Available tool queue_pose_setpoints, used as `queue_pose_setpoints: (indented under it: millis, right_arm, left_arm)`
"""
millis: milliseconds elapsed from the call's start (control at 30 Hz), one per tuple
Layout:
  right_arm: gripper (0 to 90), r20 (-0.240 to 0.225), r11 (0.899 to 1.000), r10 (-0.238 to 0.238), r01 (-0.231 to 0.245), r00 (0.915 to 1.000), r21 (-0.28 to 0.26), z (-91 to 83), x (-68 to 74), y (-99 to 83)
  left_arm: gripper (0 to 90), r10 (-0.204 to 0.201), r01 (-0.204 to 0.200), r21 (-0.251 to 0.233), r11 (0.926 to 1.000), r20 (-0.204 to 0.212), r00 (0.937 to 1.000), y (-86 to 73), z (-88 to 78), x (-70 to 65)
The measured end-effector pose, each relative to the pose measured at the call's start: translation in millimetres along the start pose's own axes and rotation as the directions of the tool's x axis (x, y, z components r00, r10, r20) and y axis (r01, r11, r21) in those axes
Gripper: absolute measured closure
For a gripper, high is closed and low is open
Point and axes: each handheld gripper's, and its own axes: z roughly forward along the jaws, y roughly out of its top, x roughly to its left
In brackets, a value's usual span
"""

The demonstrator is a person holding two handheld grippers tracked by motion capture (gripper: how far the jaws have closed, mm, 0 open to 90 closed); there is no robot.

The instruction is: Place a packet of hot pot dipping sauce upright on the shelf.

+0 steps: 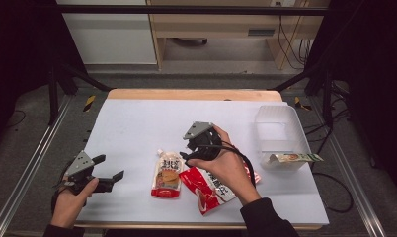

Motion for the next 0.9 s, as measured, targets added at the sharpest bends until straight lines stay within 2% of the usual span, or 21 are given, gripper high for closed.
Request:
queue_pose_setpoints:
  millis: [267, 367, 467, 567, 600, 633, 733, 800, 867, 900]
  right_arm:
    - [33.6, -0.046, 1.000, 0.006, -0.005, 0.9989, 0.021, 21.3, 8.4, -1.5]
    - [36.8, -0.065, 0.999, 0.022, -0.020, 0.9976, 0.024, 28.1, 11.6, -1.2]
    - [39.5, -0.070, 0.999, 0.029, -0.028, 0.9971, 0.024, 33.5, 14.9, -1.6]
    - [45.0, -0.070, 0.998, 0.051, -0.048, 0.9962, 0.041, 49.5, 18.0, -6.5]
    - [45.0, -0.070, 0.998, 0.051, -0.048, 0.9962, 0.041, 49.5, 18.0, -6.5]
    - [47.0, -0.077, 0.995, 0.086, -0.082, 0.9933, 0.049, 58.5, 19.3, -9.2]
    - [49.0, -0.080, 0.994, 0.104, -0.101, 0.9914, 0.045, 67.4, 20.1, -12.2]
    - [50.6, -0.078, 0.988, 0.151, -0.147, 0.9855, 0.049, 80.3, 19.9, -18.7]
    - [51.2, -0.073, 0.986, 0.160, -0.156, 0.9844, 0.053, 84.0, 19.5, -21.0]
    - [51.8, -0.065, 0.983, 0.180, -0.176, 0.9815, 0.060, 90.9, 18.8, -25.1]
  left_arm:
    - [5.0, 0.008, -0.008, 0.006, 0.9999, 0.005, 1.0000, 0.4, 1.8, -0.7]
    - [5.0, 0.011, -0.011, 0.005, 0.9999, 0.003, 0.9999, 0.6, 1.7, -0.3]
    - [5.1, 0.009, -0.009, 0.008, 0.9999, 0.006, 0.9999, 0.5, 1.9, -0.7]
    - [5.1, 0.014, -0.014, 0.011, 0.9998, 0.009, 0.9999, 0.8, 3.0, -2.0]
    - [5.1, 0.014, -0.014, 0.011, 0.9998, 0.009, 0.9999, 0.8, 3.0, -2.0]
    - [5.1, 0.018, -0.018, 0.013, 0.9998, 0.010, 0.9998, 0.8, 3.7, -2.2]
    - [5.1, 0.016, -0.016, 0.014, 0.9998, 0.012, 0.9998, 0.8, 4.0, -2.5]
    - [5.1, 0.019, -0.020, 0.014, 0.9997, 0.011, 0.9998, 0.9, 3.6, -1.6]
    - [5.1, 0.019, -0.019, 0.013, 0.9997, 0.010, 0.9998, 0.9, 3.6, -1.4]
    - [5.1, 0.018, -0.019, 0.012, 0.9998, 0.010, 0.9998, 0.8, 3.5, -1.3]
